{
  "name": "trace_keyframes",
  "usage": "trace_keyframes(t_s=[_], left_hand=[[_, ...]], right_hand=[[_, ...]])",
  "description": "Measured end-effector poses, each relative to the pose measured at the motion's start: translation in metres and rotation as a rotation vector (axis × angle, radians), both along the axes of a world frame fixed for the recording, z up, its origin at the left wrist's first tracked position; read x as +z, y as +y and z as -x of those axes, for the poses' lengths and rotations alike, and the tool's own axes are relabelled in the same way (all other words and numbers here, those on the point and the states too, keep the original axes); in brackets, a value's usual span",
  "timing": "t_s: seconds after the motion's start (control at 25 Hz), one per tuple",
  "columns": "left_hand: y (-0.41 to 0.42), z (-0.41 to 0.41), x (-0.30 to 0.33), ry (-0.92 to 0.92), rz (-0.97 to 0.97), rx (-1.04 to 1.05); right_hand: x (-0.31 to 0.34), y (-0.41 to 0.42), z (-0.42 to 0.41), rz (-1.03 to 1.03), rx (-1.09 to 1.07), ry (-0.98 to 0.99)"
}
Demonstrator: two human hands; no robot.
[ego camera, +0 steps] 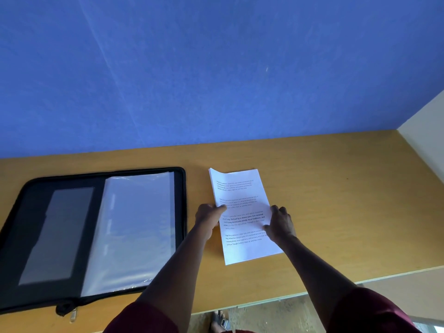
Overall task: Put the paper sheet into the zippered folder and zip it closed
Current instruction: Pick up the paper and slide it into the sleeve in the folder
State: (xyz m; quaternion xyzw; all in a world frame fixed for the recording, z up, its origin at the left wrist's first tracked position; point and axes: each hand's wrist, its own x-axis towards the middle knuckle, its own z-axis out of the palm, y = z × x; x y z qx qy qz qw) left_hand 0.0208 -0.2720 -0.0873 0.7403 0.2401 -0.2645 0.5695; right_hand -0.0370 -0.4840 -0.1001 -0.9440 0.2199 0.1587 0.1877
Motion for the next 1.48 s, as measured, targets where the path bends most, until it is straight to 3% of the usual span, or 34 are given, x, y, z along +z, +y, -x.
trace_keyframes(t_s=[0.28,0.56,0.76,1.24,1.48], left_hand=[[-0.006,0.012,0.013,-0.174,-0.044,-0.145],[0.017,0.004,0.031,-0.432,0.051,-0.244],[0.035,-0.003,0.053,-0.61,0.076,-0.151],[0.044,0.006,0.05,-0.586,-0.115,-0.074],[0.049,0.011,0.047,-0.535,-0.287,-0.182]], right_hand=[[-0.003,-0.002,-0.004,-0.087,-0.08,-0.033],[0.019,-0.01,-0.021,-0.777,-0.415,-0.4],[0.052,-0.007,-0.038,-1.062,-0.343,-0.58],[0.052,0.013,-0.023,-0.882,-0.27,-0.573],[0.051,0.011,-0.017,-0.784,-0.232,-0.526]])
